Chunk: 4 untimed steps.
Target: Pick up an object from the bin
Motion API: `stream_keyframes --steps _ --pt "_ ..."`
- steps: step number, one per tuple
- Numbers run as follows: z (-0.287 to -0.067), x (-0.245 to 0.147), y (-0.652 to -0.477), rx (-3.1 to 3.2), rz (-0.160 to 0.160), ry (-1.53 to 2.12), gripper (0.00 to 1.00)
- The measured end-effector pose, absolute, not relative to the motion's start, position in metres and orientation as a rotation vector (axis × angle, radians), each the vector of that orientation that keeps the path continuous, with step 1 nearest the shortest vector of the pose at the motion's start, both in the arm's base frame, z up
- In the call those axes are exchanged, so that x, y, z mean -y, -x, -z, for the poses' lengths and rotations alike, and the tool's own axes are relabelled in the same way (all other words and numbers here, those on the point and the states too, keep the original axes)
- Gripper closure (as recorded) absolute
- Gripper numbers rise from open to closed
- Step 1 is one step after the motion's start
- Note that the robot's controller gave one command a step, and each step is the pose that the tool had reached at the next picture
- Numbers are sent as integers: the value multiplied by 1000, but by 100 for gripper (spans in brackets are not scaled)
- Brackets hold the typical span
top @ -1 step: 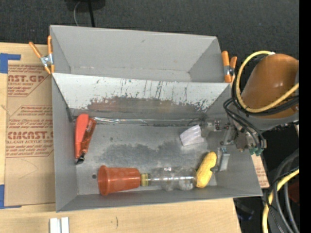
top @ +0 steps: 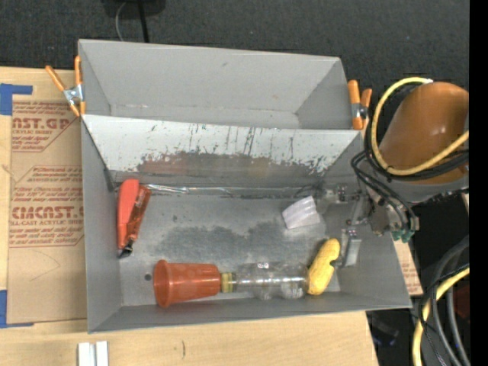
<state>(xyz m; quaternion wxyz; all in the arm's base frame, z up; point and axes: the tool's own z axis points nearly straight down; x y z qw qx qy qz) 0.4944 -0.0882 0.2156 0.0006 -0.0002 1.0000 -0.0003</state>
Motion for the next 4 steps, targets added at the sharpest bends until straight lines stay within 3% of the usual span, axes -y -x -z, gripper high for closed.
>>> stream_keyframes --steps 1,2,3,4 --pt "-198 88 -494 -3130 3 154 0" --pt "-136 100 -489 -3109 3 410 0" --pt "-77 116 -481 -3084 2 559 100" --pt "-77 116 -481 -3084 3 559 100"
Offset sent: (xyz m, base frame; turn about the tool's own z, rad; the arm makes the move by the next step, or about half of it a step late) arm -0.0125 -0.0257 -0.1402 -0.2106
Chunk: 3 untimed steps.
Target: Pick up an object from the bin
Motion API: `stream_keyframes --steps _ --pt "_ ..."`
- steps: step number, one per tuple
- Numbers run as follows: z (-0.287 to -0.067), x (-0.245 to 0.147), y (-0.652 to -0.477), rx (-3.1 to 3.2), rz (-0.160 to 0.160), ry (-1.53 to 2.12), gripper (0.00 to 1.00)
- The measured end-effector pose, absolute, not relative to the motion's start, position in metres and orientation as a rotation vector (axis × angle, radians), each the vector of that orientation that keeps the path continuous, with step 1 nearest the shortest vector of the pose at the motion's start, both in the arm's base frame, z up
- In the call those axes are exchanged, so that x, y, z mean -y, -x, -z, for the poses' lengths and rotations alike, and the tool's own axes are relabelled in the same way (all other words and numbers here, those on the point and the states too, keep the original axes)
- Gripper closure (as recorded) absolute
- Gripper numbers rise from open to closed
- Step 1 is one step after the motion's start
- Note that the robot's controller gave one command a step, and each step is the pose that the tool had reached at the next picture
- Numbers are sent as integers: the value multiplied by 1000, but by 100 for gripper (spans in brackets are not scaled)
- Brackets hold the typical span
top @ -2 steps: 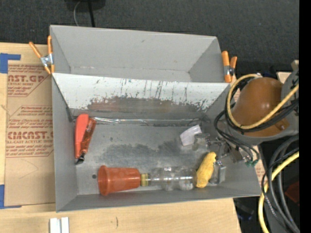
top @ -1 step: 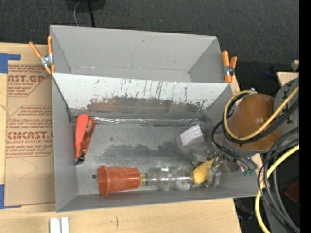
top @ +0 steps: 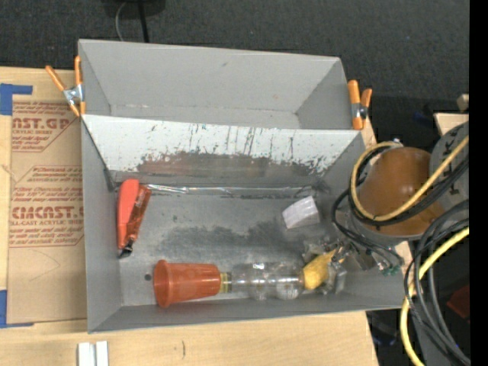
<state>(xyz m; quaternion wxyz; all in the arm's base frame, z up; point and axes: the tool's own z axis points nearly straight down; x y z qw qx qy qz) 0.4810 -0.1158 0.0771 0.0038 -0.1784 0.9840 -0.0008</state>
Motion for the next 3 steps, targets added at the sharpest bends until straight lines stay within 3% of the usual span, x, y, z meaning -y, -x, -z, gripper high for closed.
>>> stream_keyframes --steps 1,2,3 --pt "-122 119 -482 -3082 -3 605 100" --pt "-138 119 -487 -3070 10 570 100" --pt "-294 109 -489 -3076 3 578 100"
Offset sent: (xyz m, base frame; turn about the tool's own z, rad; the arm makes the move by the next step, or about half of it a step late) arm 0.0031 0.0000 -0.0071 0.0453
